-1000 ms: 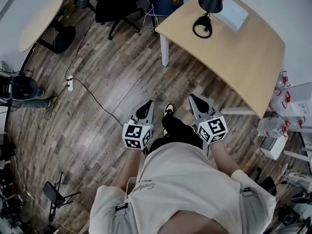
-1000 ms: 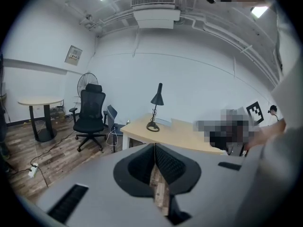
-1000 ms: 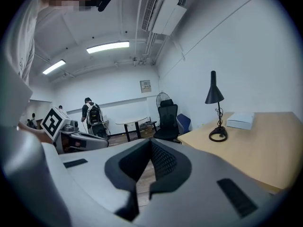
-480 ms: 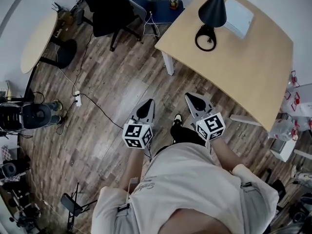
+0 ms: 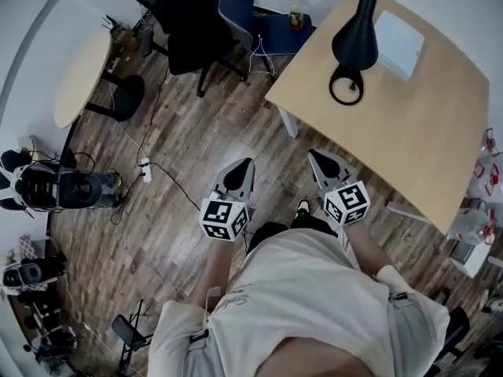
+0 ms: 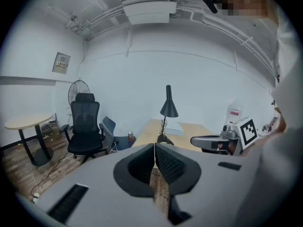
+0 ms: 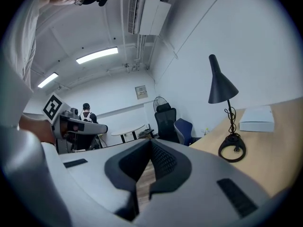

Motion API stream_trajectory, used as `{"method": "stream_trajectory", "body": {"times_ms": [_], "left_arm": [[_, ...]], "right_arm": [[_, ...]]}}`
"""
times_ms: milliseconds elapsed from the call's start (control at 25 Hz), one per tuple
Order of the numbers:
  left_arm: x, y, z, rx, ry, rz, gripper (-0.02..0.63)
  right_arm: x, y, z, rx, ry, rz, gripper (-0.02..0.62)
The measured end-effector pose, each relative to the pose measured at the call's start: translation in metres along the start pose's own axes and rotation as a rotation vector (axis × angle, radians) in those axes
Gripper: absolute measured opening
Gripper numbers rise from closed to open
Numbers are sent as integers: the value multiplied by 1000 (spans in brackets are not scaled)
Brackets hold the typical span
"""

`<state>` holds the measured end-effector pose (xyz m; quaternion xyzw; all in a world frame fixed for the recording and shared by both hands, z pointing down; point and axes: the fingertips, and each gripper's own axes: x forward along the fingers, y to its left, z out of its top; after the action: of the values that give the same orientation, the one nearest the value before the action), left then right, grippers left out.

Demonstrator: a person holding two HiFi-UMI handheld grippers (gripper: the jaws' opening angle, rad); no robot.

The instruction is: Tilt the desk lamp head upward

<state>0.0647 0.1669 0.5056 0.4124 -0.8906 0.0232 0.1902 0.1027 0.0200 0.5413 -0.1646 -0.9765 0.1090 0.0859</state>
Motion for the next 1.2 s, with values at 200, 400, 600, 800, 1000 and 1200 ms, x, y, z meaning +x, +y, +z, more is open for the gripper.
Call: {"method": "stream_trajectory", "body": {"times_ms": [200,400,600,800,1000,1200], "left_arm": [[5,11,-13,-29,22,3,15],[24,29,-14,-46,29,-28,15],[54,56,-6,-54,18,-90,15],[79,95,24,-40,-18,-149,15],[106,140,45,-16,-28,-213,15],[118,189,72,20,-33,-296,15]], "right_arm": [[3,-3,-14,15,28,-16,-5],[21,-10,-17,10,62,-32,-5],[53,-11,-7,-17,64,-49,-5],[96,-8,14,-61,49,-79,-5],[146,-3,30,-163,53,-124,-5],[186,5,48,-141,27,-235,-5]]}}
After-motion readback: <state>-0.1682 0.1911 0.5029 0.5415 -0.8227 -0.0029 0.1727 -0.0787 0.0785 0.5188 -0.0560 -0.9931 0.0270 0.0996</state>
